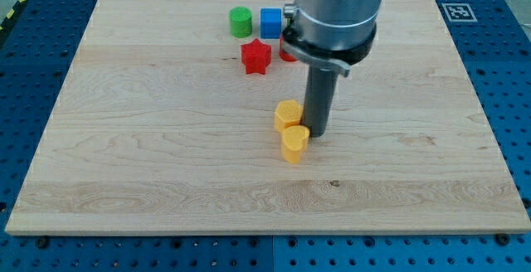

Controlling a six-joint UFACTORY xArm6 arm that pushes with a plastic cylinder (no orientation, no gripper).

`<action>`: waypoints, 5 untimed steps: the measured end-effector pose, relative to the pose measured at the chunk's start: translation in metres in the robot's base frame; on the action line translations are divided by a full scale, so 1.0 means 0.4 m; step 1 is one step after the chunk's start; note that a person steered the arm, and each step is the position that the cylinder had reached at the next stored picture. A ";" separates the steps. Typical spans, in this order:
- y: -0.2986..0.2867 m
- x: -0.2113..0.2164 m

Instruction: Place the red star bottom left to the red circle

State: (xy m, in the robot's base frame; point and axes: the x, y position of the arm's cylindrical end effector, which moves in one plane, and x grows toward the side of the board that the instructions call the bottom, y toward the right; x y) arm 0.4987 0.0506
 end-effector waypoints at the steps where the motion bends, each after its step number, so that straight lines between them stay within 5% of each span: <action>1: -0.005 -0.030; 5: -0.086 -0.171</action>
State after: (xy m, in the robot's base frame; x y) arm 0.4304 0.0162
